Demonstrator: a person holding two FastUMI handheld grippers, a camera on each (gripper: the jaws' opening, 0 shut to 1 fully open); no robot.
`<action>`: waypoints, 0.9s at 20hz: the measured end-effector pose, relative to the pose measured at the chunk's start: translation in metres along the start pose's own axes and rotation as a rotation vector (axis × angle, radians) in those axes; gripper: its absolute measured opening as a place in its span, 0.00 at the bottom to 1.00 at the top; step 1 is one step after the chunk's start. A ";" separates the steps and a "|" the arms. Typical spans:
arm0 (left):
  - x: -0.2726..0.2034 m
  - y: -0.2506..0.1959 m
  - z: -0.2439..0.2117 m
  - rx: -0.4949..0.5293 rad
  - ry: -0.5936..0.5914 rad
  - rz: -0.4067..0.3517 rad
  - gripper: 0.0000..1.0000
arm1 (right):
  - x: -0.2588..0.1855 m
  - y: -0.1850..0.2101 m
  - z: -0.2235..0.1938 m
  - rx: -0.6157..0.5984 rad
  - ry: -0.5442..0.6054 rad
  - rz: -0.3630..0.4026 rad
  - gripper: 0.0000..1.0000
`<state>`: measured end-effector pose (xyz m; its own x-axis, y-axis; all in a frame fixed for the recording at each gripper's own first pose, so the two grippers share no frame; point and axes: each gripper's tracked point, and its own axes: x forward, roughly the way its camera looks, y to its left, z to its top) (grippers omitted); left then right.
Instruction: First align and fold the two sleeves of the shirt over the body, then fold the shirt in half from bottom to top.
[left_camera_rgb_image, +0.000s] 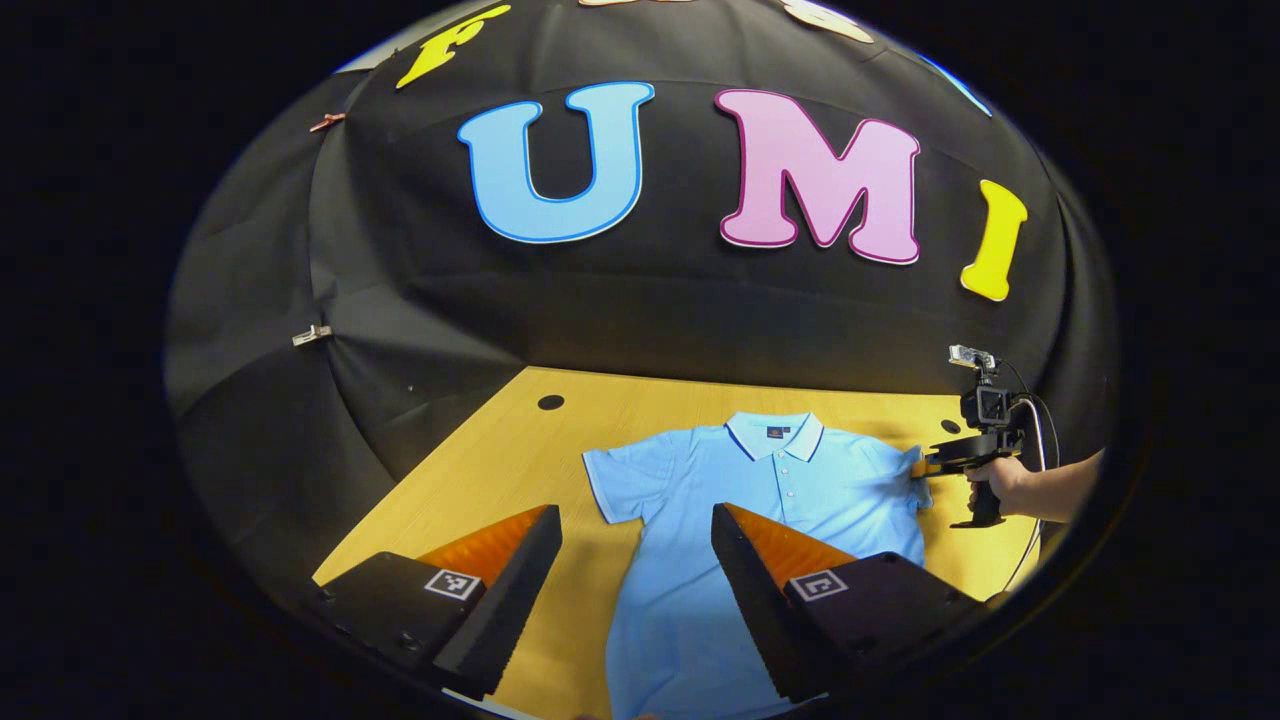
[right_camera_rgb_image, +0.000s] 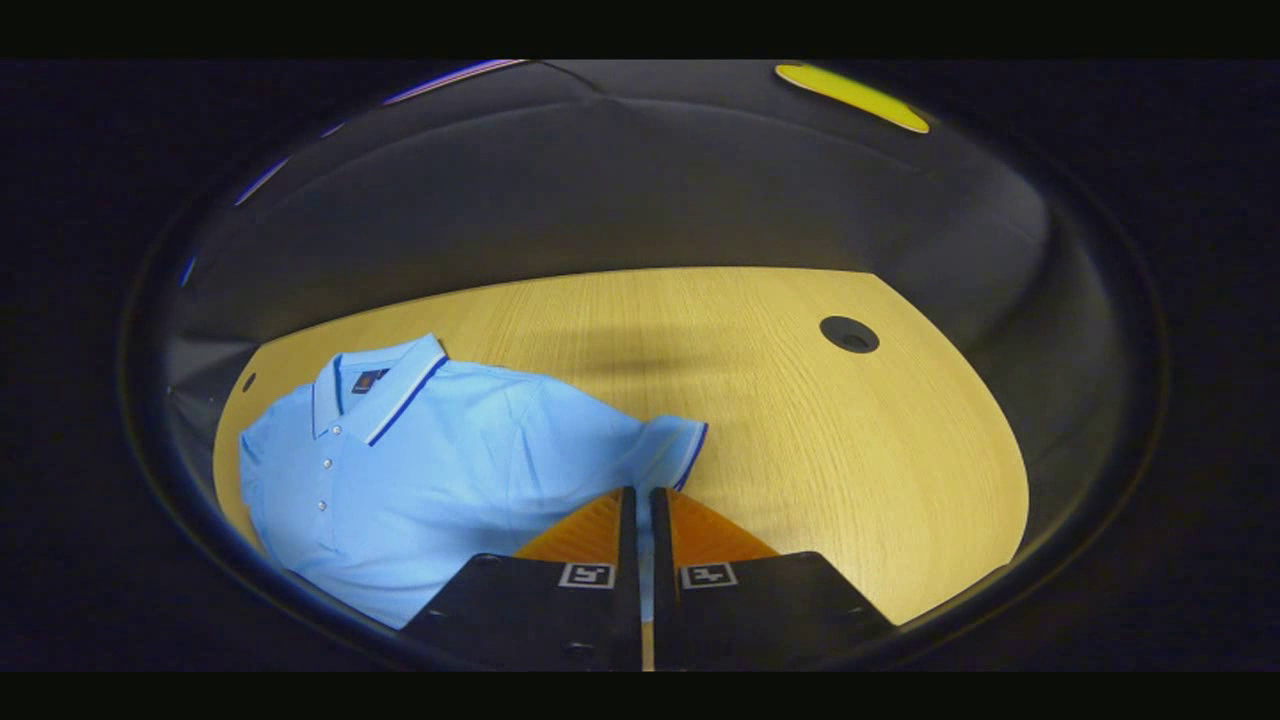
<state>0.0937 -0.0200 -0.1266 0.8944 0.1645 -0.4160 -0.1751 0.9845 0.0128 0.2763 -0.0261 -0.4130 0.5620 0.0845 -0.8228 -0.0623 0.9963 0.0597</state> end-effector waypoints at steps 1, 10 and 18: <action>-0.002 0.002 -0.002 -0.007 0.002 0.003 0.96 | -0.001 0.001 0.003 0.018 0.002 0.005 0.04; -0.005 0.014 -0.006 -0.025 0.009 0.018 0.96 | -0.025 0.013 0.030 -0.076 -0.058 -0.030 0.00; -0.020 0.023 -0.017 -0.039 0.012 -0.010 0.96 | -0.066 0.119 0.051 -0.319 -0.157 0.006 0.00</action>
<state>0.0650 -0.0015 -0.1330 0.8914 0.1535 -0.4264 -0.1821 0.9829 -0.0269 0.2741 0.0877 -0.3232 0.6793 0.1168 -0.7245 -0.3064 0.9422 -0.1354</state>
